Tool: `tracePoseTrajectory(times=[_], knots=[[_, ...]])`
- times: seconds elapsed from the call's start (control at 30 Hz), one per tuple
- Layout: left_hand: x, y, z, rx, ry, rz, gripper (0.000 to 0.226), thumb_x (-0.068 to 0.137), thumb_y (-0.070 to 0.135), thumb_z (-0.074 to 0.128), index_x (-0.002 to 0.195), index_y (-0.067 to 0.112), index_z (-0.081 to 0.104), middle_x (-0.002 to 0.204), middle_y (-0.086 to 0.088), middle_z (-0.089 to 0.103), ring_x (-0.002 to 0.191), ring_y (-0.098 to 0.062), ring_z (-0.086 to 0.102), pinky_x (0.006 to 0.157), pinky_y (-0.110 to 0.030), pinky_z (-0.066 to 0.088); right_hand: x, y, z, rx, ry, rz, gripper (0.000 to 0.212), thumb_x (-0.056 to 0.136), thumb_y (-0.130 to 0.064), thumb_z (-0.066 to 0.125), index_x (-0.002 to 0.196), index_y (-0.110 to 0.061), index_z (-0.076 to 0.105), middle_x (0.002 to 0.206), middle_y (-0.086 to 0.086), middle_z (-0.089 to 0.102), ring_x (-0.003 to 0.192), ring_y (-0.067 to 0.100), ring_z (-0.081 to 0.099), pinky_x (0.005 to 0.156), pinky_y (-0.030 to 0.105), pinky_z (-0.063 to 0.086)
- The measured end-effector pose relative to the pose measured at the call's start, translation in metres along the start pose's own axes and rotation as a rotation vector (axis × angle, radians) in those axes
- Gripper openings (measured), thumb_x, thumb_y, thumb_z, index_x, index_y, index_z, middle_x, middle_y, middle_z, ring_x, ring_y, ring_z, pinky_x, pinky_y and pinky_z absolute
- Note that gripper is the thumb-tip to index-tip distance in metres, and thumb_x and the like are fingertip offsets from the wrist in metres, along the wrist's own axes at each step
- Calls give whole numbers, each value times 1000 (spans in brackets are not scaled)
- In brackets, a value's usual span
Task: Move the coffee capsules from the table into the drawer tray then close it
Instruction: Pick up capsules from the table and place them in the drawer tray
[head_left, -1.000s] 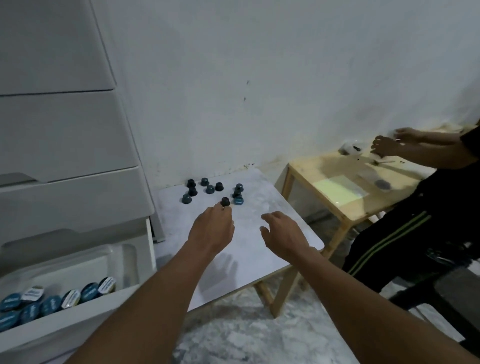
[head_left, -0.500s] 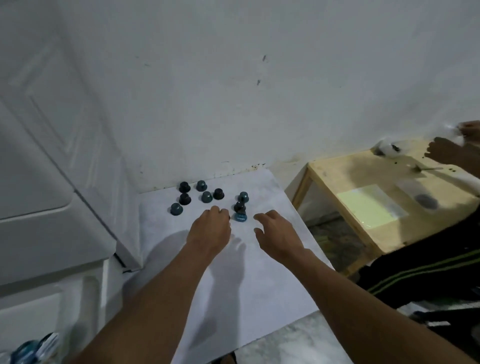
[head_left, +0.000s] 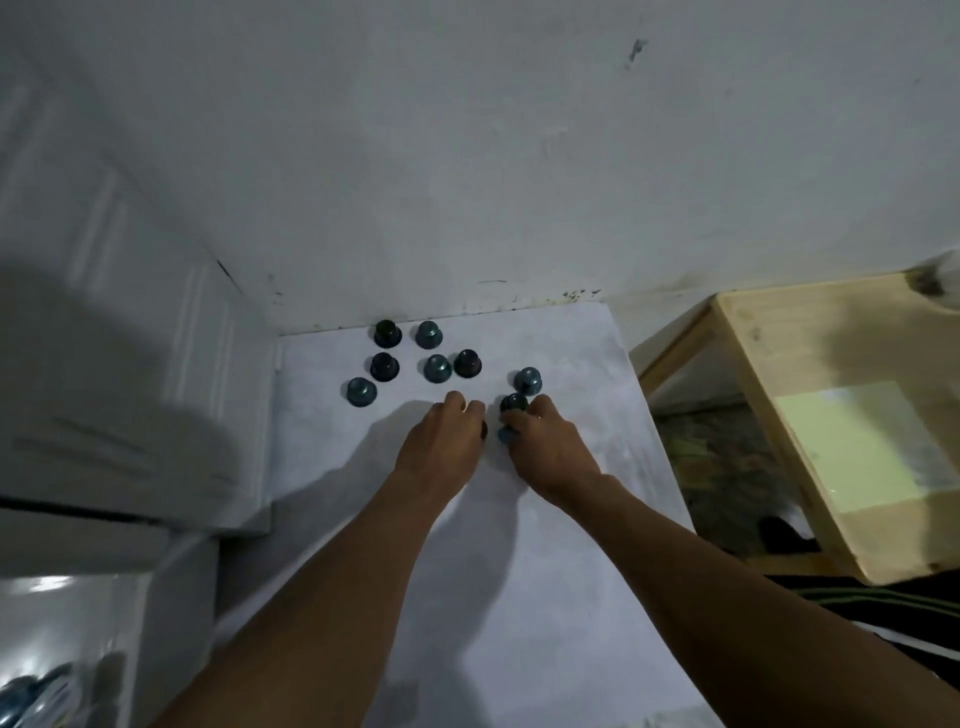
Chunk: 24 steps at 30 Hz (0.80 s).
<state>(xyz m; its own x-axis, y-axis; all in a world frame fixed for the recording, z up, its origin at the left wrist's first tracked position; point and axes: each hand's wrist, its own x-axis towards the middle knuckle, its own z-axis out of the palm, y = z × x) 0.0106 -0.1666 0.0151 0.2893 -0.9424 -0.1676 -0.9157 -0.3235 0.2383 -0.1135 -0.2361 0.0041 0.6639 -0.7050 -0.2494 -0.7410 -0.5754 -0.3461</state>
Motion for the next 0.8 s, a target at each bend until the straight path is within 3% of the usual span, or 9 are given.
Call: tracePoseTrajectory(times=[0.1, 0.3, 0.53, 0.7, 0.8], knots=[[10, -3, 10, -7, -28, -2, 16, 97, 19, 46, 107, 12, 56, 109, -10, 52, 97, -27, 57, 72, -30, 44, 10, 4, 4, 30, -44, -9, 25, 95, -19, 45, 115, -14, 61, 123, 13, 47, 90, 30, 52, 73, 30, 39], [21, -5, 22, -91, -105, -3, 16, 96, 17, 46, 106, 9, 56, 109, -12, 53, 96, -30, 57, 80, -32, 43, 8, 14, 4, 69, -69, -61, 23, 94, -17, 52, 114, -13, 64, 126, 12, 44, 101, 34, 52, 77, 24, 34], [16, -10, 24, -241, -76, -28, 23, 91, 10, 51, 111, 10, 61, 107, -14, 45, 83, -33, 56, 80, -37, 50, 2, 20, 0, 135, -57, 46, 34, 92, -8, 52, 122, -18, 61, 116, 10, 42, 93, 33, 54, 77, 30, 46], [10, -12, 22, -274, -93, -36, 30, 85, 18, 65, 113, 13, 55, 110, -10, 42, 84, -28, 55, 77, -30, 48, -6, 19, 2, 225, -49, 162, 27, 91, -24, 58, 118, -20, 59, 118, 6, 38, 94, 23, 50, 86, 24, 44], [8, -14, 22, -288, -69, -19, 30, 86, 17, 67, 112, 15, 51, 107, -9, 45, 84, -27, 56, 71, -25, 43, -10, 20, 6, 224, -52, 191, 28, 91, -24, 60, 119, -20, 55, 120, 7, 40, 96, 24, 50, 86, 24, 46]])
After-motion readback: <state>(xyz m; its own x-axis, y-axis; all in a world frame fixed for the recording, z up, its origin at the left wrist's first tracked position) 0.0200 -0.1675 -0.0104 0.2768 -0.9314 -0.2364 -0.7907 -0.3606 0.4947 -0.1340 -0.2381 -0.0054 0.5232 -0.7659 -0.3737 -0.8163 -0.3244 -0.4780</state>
